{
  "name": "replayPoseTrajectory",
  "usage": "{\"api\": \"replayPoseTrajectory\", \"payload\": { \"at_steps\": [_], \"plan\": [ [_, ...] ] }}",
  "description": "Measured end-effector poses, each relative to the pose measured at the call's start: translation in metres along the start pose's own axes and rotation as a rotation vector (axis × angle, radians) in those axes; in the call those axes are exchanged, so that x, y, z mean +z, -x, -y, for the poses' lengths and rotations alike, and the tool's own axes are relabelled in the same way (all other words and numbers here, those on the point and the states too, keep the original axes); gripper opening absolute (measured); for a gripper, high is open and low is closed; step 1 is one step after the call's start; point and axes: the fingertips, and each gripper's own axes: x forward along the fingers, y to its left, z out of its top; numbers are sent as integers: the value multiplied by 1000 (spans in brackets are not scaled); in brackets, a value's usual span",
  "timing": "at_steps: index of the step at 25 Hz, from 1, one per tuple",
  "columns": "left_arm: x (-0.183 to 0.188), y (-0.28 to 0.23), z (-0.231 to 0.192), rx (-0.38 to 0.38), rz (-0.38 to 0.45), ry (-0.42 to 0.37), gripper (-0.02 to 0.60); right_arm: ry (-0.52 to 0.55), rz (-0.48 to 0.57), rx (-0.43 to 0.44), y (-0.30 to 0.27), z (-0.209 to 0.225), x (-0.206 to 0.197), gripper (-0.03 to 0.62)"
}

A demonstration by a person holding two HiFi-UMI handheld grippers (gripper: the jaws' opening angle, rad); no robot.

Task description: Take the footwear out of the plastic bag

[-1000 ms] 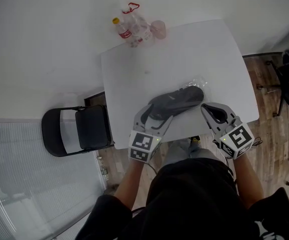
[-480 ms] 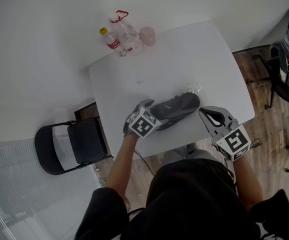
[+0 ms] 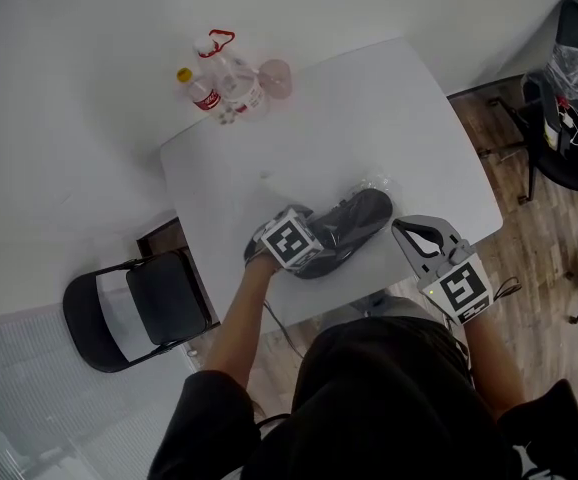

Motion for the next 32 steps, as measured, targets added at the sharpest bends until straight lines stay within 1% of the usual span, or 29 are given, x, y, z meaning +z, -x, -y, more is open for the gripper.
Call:
{"api": "replayPoseTrajectory", "payload": {
  "at_steps": [2, 4, 7, 8, 9, 10, 12, 14, 17, 19, 21, 23, 26, 28, 32],
  "plan": [
    [1, -4, 8, -19, -6, -12, 424, 1, 0, -3, -1, 0, 1, 18],
    [1, -6, 13, -31, -10, -6, 423, 2, 3, -3, -4, 0, 3, 18],
    [0, -6, 13, -51, -5, 27, 422, 4, 9, 1, -10, -1, 7, 18],
    [-1, -6, 13, -66, -5, 41, 413, 5, 13, 3, -12, -2, 8, 18],
    [-1, -5, 15, -85, -2, 58, 353, 9, 15, 5, -14, -3, 9, 18],
    [-2, -4, 17, -103, 6, 78, 317, 17, 15, 8, -15, -4, 10, 18],
    [-1, 0, 19, -119, 38, 104, 267, 28, 12, 10, -18, -4, 12, 18],
    [1, 6, 17, -111, 74, 98, 239, 36, 12, 4, -20, -1, 13, 18],
    [3, 20, 12, -59, 137, 38, 221, 60, 17, -11, -21, 9, 20, 18],
    [5, 35, 9, -9, 201, -23, 216, 77, 37, -10, -20, 17, 28, 18],
    [9, 53, 6, 41, 272, -73, 215, 65, 81, 3, -19, 26, 41, 18],
    [12, 69, 2, 97, 341, -111, 213, 43, 107, 36, -17, 35, 55, 18],
    [15, 93, -4, 179, 438, -183, 212, 52, 116, 72, -14, 48, 77, 18],
    [17, 109, -3, 217, 497, -223, 212, 76, 115, 101, -11, 52, 89, 20],
    [19, 141, -3, 287, 587, -265, 212, 131, 95, 200, -10, 46, 118, 20]
  ]
}}
